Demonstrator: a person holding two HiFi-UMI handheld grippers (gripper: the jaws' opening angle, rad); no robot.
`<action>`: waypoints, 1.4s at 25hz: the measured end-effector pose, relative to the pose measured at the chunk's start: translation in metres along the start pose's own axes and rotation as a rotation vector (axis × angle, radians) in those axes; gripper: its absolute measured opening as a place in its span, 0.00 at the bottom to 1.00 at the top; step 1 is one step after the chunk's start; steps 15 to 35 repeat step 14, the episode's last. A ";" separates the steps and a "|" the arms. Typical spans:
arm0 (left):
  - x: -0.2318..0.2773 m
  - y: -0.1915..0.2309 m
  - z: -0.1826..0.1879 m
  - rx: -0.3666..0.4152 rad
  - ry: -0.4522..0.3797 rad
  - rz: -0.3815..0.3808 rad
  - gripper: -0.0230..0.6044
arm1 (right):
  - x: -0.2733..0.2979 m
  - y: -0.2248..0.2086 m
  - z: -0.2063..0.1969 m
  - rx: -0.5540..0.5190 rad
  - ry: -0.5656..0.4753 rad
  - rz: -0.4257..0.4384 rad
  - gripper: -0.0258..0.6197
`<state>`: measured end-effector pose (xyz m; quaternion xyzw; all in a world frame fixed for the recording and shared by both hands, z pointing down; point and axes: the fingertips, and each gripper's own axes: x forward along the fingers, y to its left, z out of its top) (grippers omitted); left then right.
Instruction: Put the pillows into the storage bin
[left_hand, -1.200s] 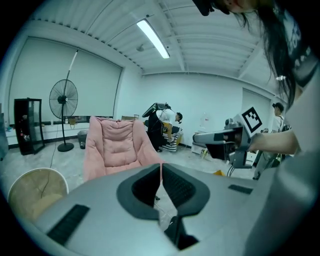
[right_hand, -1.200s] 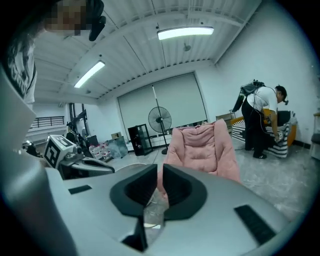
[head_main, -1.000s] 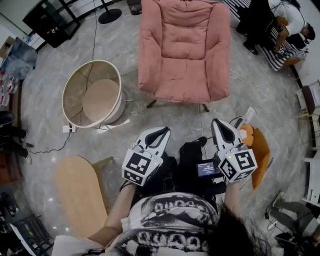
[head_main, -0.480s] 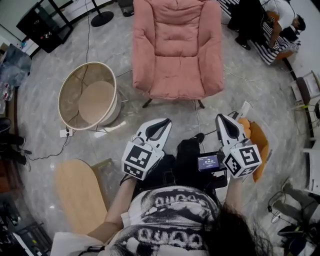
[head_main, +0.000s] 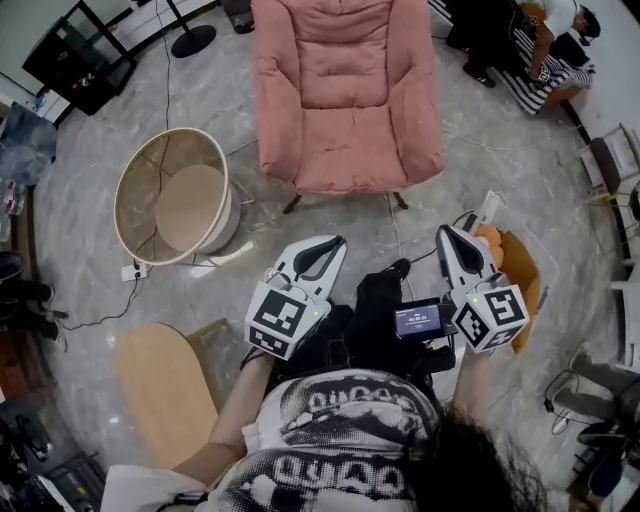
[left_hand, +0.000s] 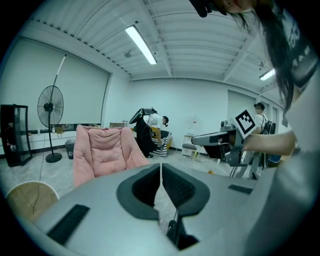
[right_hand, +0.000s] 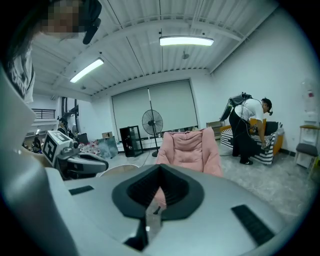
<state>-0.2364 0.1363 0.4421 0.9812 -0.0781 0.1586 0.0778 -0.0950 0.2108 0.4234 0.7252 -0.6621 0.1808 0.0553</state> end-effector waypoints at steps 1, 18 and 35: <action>0.000 0.000 -0.001 0.000 0.003 0.000 0.07 | 0.000 -0.001 -0.001 0.002 0.002 -0.001 0.04; -0.004 0.006 -0.008 -0.008 0.023 0.016 0.07 | 0.007 -0.003 -0.009 0.023 0.023 0.007 0.04; -0.004 0.006 -0.008 -0.008 0.023 0.016 0.07 | 0.007 -0.003 -0.009 0.023 0.023 0.007 0.04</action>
